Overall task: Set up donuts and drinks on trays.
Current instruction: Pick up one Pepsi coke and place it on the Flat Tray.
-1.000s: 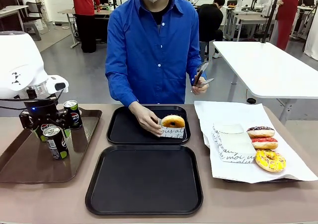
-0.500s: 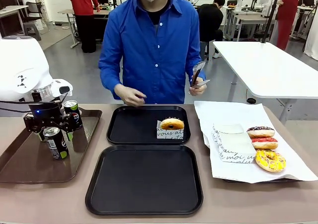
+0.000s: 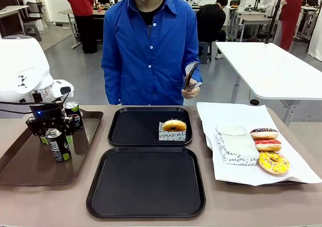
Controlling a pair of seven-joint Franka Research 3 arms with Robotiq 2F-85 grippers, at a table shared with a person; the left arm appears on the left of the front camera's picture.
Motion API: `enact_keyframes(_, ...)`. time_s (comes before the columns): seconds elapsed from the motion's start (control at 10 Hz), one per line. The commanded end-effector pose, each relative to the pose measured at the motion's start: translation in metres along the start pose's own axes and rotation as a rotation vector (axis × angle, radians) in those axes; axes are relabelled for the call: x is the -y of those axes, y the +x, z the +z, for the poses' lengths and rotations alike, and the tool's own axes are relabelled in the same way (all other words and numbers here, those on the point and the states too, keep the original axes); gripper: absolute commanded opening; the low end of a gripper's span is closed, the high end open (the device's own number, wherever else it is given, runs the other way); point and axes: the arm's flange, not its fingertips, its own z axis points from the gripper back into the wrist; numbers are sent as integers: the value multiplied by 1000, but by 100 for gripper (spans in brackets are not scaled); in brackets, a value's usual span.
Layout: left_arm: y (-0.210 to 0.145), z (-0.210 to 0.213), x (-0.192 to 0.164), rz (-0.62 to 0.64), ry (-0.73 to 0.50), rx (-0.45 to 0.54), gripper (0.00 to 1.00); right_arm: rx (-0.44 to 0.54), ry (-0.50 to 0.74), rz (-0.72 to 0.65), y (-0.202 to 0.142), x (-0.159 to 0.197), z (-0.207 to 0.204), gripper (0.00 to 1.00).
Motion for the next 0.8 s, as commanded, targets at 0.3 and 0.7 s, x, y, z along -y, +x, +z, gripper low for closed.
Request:
enact_keyframes(0.3,-3,4,4,44,9,-37,6,11,18,13,2,0,1,100)
enact_keyframes(0.7,-16,72,13,-73,28,-25,0,11,18,13,2,0,1,100)
